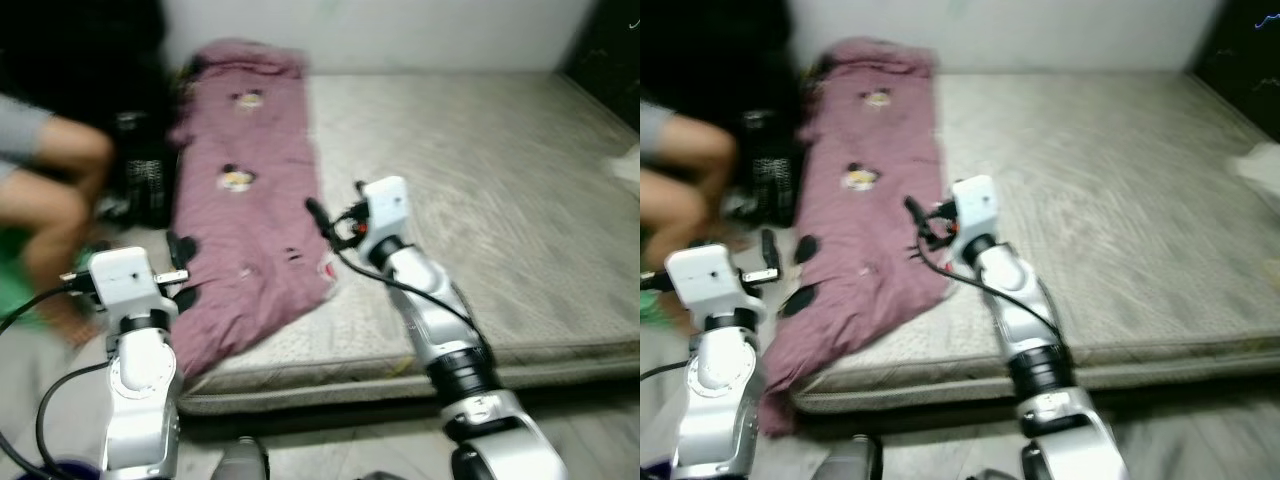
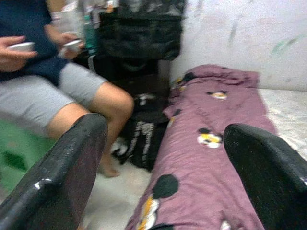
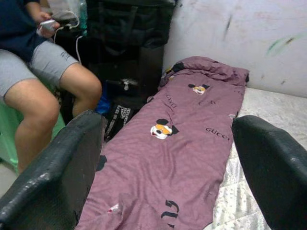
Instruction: Clean up the room
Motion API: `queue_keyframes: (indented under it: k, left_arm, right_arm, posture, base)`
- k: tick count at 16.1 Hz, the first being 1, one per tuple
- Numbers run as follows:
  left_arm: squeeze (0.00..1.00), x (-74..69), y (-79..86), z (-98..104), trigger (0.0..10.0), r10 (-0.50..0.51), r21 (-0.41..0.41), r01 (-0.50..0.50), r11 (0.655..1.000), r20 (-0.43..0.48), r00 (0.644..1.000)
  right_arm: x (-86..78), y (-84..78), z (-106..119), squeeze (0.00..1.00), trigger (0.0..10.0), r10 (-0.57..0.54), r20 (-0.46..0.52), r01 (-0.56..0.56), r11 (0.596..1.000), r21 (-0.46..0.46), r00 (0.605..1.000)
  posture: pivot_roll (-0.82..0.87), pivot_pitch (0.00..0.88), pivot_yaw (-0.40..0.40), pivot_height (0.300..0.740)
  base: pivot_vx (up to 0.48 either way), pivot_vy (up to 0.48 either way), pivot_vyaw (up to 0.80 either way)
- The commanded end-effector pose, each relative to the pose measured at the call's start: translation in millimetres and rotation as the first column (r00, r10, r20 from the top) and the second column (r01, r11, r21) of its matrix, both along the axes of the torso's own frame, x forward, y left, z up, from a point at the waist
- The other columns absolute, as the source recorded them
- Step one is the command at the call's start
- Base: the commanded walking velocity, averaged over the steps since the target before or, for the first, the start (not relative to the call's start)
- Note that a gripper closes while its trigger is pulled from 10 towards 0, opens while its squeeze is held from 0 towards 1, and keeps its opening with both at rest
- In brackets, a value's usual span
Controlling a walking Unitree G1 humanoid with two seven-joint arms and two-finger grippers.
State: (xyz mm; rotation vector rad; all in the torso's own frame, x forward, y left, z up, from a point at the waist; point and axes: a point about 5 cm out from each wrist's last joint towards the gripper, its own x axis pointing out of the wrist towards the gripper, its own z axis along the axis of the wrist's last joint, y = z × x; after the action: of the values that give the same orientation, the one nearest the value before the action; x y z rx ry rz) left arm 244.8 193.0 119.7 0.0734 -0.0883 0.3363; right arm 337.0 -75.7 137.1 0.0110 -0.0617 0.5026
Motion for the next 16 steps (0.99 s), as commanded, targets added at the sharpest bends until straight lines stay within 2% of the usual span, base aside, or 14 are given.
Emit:
queue_keyframes:
  k: [1,5,11,13,14,16]
  left_arm:
    - [0.00,0.4,1.8,2.1,10.0,0.001,0.012,-0.001,1.000,0.005,1.000]
    - [0.00,-0.6,2.4,2.0,10.0,0.010,0.013,-0.010,1.000,0.005,1.000]
    - [0.00,-4.2,-1.1,-0.9,10.0,-0.007,0.012,0.007,1.000,-0.008,1.000]
    - [0.00,-8.5,0.5,-0.6,10.0,-0.018,-0.008,0.018,1.000,-0.020,1.000]
    - [0.00,-9.9,2.9,-1.6,10.0,-0.033,-0.047,0.031,0.998,-0.035,0.999]
    - [0.00,-11.8,3.6,1.6,10.0,-0.093,-0.003,0.093,0.996,-0.043,0.995]
  right_arm:
    - [1.6,2.3,5.7,0.00,10.0,-0.001,0.024,0.001,1.000,0.003,1.000]
    - [2.9,1.8,7.2,0.00,10.0,-0.004,0.029,0.003,1.000,0.004,1.000]
    - [-3.5,1.3,1.3,0.00,10.0,-0.036,-0.020,0.037,0.997,0.061,0.999]
    - [-5.4,-2.7,-4.0,0.00,10.0,-0.071,-0.060,0.075,0.995,0.061,0.996]
    - [-5.0,-5.5,-5.7,0.00,10.0,-0.089,-0.073,0.093,0.994,0.063,0.993]
    - [-3.8,-9.1,-7.4,0.00,10.0,-0.124,-0.092,0.129,0.990,0.050,0.988]
  posture:
    - [0.00,0.000,-0.047,0.740]
    - [0.00,0.000,-0.049,0.740]
    - [0.00,0.000,-0.045,0.740]
    - [0.00,0.016,-0.044,0.740]
    - [0.01,0.025,-0.045,0.740]
    - [0.01,0.052,-0.046,0.740]
  base:
    - [0.000,0.000,0.80]
    - [0.000,0.000,0.80]
    - [0.000,0.000,0.00]
    - [0.000,0.000,-0.71]
    - [0.000,0.000,-0.80]
    - [0.000,0.000,-0.80]
